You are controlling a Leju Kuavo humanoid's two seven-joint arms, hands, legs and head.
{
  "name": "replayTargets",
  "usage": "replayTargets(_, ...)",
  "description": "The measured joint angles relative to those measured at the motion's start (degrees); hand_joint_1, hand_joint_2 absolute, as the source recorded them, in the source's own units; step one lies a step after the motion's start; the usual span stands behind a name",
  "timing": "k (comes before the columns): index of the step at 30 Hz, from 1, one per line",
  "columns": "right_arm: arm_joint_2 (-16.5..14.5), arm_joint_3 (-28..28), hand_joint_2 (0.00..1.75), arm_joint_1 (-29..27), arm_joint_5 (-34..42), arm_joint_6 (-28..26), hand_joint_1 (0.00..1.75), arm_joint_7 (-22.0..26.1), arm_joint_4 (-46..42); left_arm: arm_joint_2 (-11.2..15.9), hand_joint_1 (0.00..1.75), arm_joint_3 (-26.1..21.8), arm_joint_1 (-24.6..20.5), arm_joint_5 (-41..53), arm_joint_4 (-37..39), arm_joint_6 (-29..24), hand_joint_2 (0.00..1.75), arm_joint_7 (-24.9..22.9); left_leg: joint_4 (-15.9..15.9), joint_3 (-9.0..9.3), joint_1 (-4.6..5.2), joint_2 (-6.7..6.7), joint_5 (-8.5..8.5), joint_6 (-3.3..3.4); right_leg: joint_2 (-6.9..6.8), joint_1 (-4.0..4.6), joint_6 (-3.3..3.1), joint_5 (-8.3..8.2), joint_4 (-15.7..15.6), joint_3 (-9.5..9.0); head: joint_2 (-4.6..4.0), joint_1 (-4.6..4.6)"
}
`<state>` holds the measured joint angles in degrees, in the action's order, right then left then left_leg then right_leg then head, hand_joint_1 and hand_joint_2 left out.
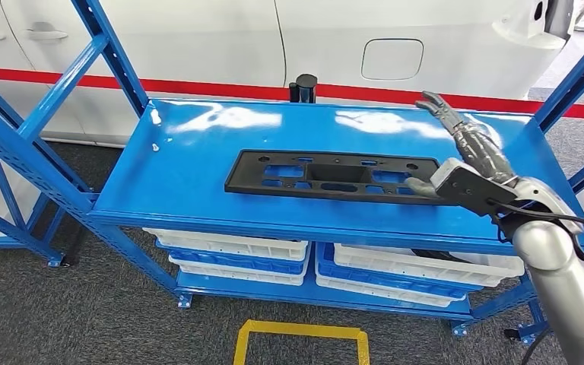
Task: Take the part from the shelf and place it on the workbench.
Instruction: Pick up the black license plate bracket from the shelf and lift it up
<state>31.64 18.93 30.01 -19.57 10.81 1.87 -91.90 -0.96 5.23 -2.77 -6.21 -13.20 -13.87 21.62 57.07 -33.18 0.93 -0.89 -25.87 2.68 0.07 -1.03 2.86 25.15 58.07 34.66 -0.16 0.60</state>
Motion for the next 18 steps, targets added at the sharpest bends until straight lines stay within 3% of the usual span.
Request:
replayTargets(3,0.56,2.96,1.75,0.29,0.56,0.58,0.00,-0.93,1.65,-0.37,0.00,-0.13,0.02,0.25,0.00,-0.07,0.00,-0.29,-0.02,-0.02,-0.04,-0.02,0.00,-0.50,-0.05,0.07,-0.02,0.01,0.01,-0.04,0.00,-0.02)
replayTargets(18,2.51,8.92,1.75,0.57,2.30,2.61,0.00,-5.75,5.84,-1.03,0.00,-0.20,0.34,1.85,0.00,-0.14,0.00,-1.63,0.09,0.01,0.66,-0.02,-0.13,-0.26,-0.06,-0.25,0.01,0.01,-0.07,-0.16,0.00,-0.02)
